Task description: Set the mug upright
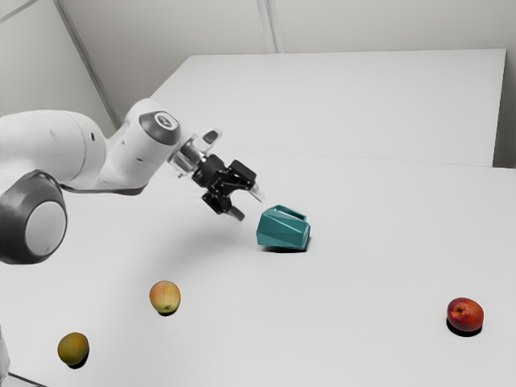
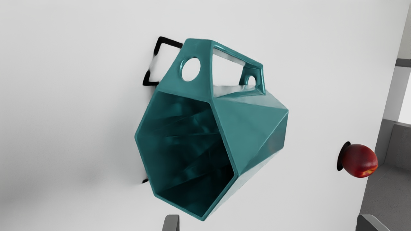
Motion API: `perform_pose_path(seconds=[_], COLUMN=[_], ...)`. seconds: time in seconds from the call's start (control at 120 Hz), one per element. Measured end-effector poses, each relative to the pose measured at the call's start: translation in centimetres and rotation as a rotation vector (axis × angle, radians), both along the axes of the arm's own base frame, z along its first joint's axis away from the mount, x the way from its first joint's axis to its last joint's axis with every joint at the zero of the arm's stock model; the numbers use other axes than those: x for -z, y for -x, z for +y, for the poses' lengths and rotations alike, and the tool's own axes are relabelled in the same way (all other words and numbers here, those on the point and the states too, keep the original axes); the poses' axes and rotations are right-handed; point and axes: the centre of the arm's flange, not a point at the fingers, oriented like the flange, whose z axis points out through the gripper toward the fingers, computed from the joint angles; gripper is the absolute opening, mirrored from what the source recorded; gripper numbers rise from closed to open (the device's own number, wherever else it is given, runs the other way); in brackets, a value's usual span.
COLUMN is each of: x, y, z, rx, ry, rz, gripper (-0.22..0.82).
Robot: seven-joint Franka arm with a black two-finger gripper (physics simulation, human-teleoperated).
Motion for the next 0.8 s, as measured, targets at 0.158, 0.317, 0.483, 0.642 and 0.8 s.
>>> perform_pose_path(seconds=[0.158, 0.317, 0.483, 0.642, 0.8], x=[2.0, 4.1, 5.2, 5.2, 3.8], y=[-2.0, -2.4, -2.2, -1.7, -1.7], z=[-0.6, -2.0, -3.6, -4.7, -5.0], rx=[0.01, 0.023, 0.036, 0.045, 0.046], ry=[0.003, 0.021, 0.047, 0.066, 0.076], rz=[-0.025, -0.027, -0.029, -0.03, -0.041], gripper=[0.6, 0.6, 0.6, 0.47, 0.15])
